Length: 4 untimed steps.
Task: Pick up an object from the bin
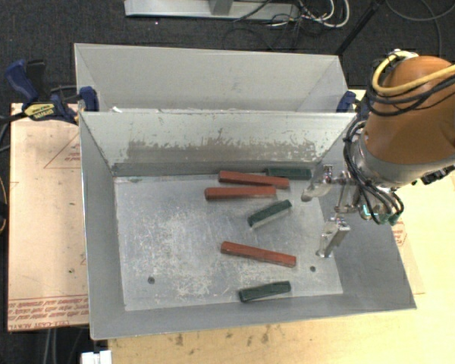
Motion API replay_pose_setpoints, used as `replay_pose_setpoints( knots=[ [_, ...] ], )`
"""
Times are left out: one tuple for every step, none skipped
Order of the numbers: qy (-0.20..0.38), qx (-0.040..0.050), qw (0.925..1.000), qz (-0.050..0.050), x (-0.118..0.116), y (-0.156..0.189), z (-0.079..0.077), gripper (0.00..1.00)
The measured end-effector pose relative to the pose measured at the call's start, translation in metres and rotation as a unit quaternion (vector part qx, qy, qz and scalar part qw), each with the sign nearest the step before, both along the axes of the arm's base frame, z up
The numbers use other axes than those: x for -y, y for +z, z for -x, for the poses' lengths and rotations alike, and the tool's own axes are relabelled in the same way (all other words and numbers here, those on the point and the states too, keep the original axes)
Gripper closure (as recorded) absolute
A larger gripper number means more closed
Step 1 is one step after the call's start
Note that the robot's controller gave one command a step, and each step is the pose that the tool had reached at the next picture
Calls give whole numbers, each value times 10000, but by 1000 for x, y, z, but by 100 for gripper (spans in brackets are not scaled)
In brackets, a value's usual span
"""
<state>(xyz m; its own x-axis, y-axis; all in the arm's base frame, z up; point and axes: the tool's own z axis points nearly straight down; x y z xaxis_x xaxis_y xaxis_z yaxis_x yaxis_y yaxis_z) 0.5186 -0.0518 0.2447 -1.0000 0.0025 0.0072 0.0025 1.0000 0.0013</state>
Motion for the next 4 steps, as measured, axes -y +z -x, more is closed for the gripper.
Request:
replay_pose_setpoints(
  knots=[
    [11, 41, 10000, 5, 0, 4, -1, 0],
    [-315, 65, 9995, 4, -20, -62, 7, 0],
    [-406, 19, 9992, 3, -40, -90, -10, 0],
    [-715, 32, 9974, 4, -54, -92, 1, 0]
  ],
)
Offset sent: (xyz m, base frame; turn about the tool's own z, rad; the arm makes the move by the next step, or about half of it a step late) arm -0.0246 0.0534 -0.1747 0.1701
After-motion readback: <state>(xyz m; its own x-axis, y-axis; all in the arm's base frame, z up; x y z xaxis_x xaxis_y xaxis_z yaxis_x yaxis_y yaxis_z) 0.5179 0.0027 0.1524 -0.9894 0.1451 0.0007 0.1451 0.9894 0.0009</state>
